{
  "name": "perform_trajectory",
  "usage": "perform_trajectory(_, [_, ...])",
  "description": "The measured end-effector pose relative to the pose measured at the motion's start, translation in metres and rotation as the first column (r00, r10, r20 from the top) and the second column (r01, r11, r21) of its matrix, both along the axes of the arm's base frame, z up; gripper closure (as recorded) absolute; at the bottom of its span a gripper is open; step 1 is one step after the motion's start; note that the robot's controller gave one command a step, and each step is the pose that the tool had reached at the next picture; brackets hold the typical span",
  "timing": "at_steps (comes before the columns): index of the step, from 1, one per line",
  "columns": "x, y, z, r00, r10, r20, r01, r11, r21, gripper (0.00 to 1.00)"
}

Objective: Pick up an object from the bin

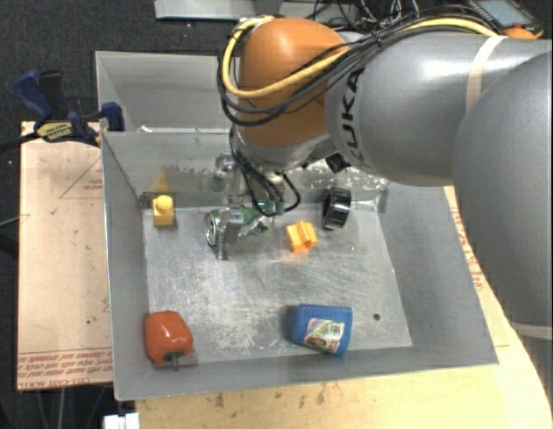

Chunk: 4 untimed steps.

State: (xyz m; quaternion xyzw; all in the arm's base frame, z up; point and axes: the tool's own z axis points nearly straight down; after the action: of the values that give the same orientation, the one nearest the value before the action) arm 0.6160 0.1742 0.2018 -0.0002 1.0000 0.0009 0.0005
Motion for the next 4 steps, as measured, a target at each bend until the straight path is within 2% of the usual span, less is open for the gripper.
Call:
perform_trajectory(1, [0.015,-0.007,-0.042,0.997,0.076,0.007,-0.076,0.997,0.0,0.0])
perform_trajectory(2, [0.02,-0.04,-0.067,1.0,0.01,-0.004,-0.01,1.0,-0.001,0.0])
perform_trajectory(3, [0.023,-0.05,-0.07,0.999,-0.041,0.003,0.041,0.999,-0.001,0.0])
perform_trajectory(4, [0.027,-0.025,-0.128,0.999,-0.045,0.005,0.045,0.999,0.002,1.0])
